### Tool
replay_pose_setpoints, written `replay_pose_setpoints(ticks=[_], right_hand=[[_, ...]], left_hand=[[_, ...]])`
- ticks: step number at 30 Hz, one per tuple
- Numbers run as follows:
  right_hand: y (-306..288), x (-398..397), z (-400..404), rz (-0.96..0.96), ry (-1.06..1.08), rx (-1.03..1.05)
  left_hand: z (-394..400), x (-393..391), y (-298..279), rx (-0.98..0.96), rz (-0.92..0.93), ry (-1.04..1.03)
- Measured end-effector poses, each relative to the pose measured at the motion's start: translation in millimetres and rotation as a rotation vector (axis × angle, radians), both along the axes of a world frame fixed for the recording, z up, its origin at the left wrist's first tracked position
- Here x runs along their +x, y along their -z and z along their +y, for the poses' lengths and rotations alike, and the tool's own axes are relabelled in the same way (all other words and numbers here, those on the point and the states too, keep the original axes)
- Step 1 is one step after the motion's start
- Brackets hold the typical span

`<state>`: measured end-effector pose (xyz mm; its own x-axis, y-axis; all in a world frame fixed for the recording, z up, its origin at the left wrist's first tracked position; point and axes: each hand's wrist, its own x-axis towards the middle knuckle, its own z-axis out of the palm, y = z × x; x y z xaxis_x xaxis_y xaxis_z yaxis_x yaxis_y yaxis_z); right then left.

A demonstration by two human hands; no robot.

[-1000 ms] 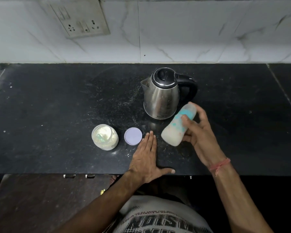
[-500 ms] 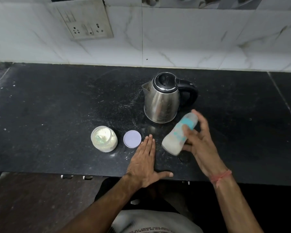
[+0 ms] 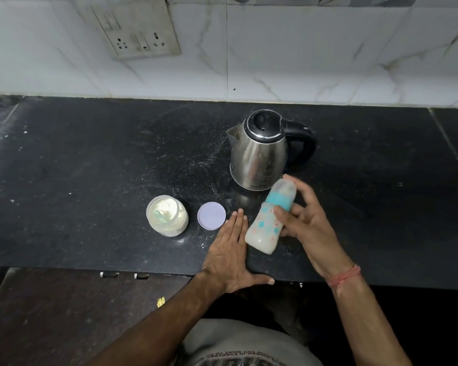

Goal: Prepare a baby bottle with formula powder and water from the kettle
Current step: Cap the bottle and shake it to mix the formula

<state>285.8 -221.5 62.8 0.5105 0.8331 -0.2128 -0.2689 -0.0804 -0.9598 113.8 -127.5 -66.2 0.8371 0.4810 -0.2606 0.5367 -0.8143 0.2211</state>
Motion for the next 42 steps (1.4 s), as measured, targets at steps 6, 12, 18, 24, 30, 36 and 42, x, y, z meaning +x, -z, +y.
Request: replay_pose_setpoints(ticks=[6, 12, 18, 24, 30, 36, 42], right_hand=[[0, 3, -5, -0.022, -0.021, -0.043], [-7, 4, -2, -0.022, 0.030, -0.012], [-8, 1, 0, -0.016, 0.072, -0.013], [5, -1, -1, 0.064, 0.164, -0.055], [-11, 20, 2, 0.062, 0.187, 0.010], [-15, 26, 2, 0.030, 0.139, 0.025], [-9, 12, 1, 0.019, 0.034, -0.016]], left_hand=[[0, 1, 2, 0.046, 0.055, 0.027], [0, 1, -1, 0.032, 0.049, 0.013], [3, 3, 2, 0.047, 0.084, 0.021], [3, 4, 0, 0.009, 0.091, 0.006], [3, 2, -1, 0.016, 0.083, 0.001], [3, 1, -3, 0.017, 0.083, -0.003], [1, 1, -6, 0.012, 0.055, -0.004]])
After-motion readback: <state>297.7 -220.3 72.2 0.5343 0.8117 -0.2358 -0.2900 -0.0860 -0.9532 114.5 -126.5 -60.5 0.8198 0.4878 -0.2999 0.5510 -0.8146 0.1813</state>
